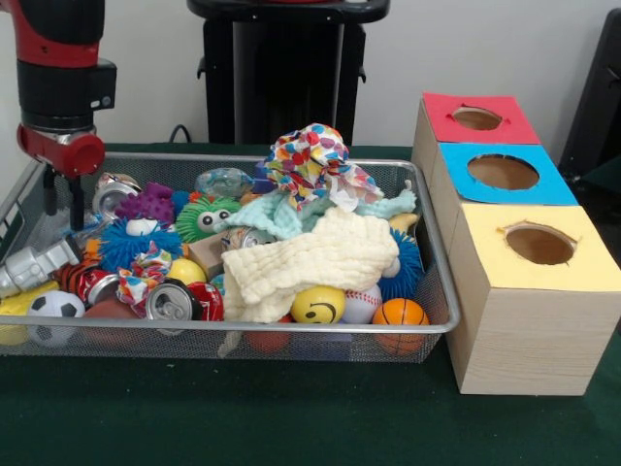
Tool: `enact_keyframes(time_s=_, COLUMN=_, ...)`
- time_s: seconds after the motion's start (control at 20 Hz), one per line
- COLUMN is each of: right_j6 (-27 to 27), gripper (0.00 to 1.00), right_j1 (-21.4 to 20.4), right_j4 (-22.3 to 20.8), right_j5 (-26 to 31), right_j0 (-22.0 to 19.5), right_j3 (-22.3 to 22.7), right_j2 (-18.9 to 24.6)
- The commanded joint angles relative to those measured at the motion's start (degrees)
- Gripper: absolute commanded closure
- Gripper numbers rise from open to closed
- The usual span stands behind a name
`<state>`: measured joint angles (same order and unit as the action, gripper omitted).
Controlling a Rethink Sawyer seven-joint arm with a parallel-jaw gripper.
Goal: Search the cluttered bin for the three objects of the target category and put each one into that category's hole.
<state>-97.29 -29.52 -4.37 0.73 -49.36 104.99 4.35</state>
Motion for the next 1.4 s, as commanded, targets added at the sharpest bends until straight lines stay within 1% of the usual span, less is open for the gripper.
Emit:
enact_keyframes(time_s=0.05, right_j6=-8.14, gripper=0.00, right_j1=-0.52, right_j4=2.29, right_j5=5.51, right_j0=-2.03, right_j3=-0.87, right_j2=4.64)
enact_keyframes(time_s=0.15, right_j6=-8.31, gripper=0.00, right_j1=-0.04, right_j4=2.62, right_j5=5.48, right_j0=-2.83, right_j3=-1.04, right_j2=6.15)
enact_keyframes(time_s=0.3, right_j6=-9.28, gripper=0.00, right_j1=-0.06, right_j4=2.83, right_j5=4.61, right_j0=-3.99, right_j3=0.51, right_j2=8.11)
enact_keyframes(time_s=0.4, right_j6=-9.30, gripper=0.00, right_j1=-0.67, right_j4=3.05, right_j5=5.18, right_j0=-4.11, right_j3=0.64, right_j2=8.54)
enact_keyframes(time_s=0.55, right_j6=-9.27, gripper=0.00, right_j1=-2.29, right_j4=3.51, right_j5=6.64, right_j0=-3.55, right_j3=0.73, right_j2=8.19)
enact_keyframes(time_s=0.7, right_j6=-9.35, gripper=0.00, right_j1=-2.68, right_j4=3.87, right_j5=7.10, right_j0=-3.41, right_j3=0.79, right_j2=8.44)
enact_keyframes(time_s=0.9, right_j6=-9.92, gripper=0.00, right_j1=-3.56, right_j4=4.37, right_j5=6.92, right_j0=-2.20, right_j3=1.39, right_j2=8.28)
enact_keyframes(time_s=1.15, right_j6=-10.28, gripper=0.00, right_j1=-3.17, right_j4=4.91, right_j5=6.15, right_j0=-0.51, right_j3=1.43, right_j2=7.71)
enact_keyframes(time_s=1.4, right_j6=-10.92, gripper=0.00, right_j1=-2.85, right_j4=5.45, right_j5=5.36, right_j0=0.82, right_j3=2.70, right_j2=7.85)
